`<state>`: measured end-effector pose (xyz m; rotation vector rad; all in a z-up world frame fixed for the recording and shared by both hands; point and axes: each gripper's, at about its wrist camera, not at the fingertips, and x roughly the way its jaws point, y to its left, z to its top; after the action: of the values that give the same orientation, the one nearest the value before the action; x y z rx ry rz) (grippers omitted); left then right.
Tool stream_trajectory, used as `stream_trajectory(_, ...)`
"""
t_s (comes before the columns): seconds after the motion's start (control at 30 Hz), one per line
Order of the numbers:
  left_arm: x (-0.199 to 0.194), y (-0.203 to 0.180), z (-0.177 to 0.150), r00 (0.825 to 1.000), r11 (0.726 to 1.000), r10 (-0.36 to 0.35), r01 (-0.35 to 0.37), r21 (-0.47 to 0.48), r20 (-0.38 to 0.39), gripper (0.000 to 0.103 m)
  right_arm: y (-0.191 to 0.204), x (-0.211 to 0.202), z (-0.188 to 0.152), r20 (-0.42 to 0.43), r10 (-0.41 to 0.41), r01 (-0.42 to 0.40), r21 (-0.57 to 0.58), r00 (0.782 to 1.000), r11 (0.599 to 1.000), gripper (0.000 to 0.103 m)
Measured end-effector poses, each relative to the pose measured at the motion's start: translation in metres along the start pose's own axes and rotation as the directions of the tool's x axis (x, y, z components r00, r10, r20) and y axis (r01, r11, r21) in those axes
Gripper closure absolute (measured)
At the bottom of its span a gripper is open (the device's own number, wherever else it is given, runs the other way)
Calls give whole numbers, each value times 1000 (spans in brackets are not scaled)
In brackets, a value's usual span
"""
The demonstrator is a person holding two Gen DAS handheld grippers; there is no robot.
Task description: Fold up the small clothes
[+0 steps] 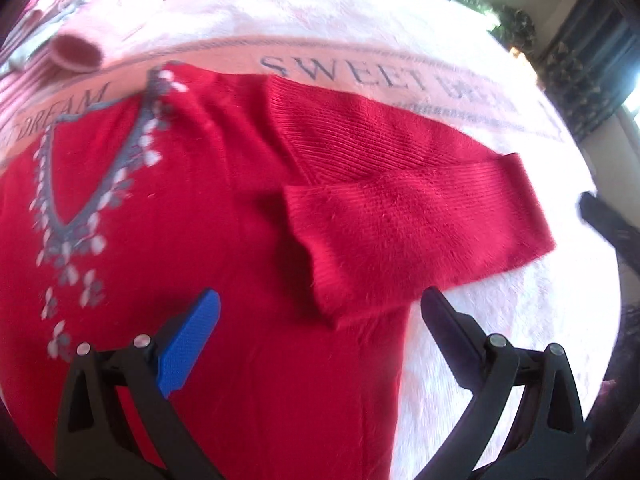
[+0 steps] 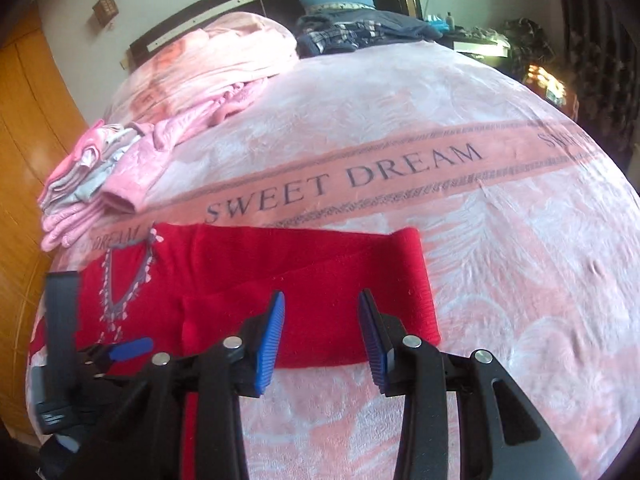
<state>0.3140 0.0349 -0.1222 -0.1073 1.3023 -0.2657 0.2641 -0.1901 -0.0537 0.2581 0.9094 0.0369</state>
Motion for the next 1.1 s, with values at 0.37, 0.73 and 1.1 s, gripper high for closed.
stream_trajectory(0.37,7,-15,17,999,999,14,-12,-52,29,96,-12,2,8,43,63,-65,62,997,996,63)
stream_trajectory(0.73,-51,19,14,982,991,-47,69,-117,182,101,5,6,6,45,51,-52,13,998,999,62)
stream_trajectory(1.1,-149,135,16,921,957,204,-117,-265,333,101,23,23,-2,4,58,-58,-32,998,998,62)
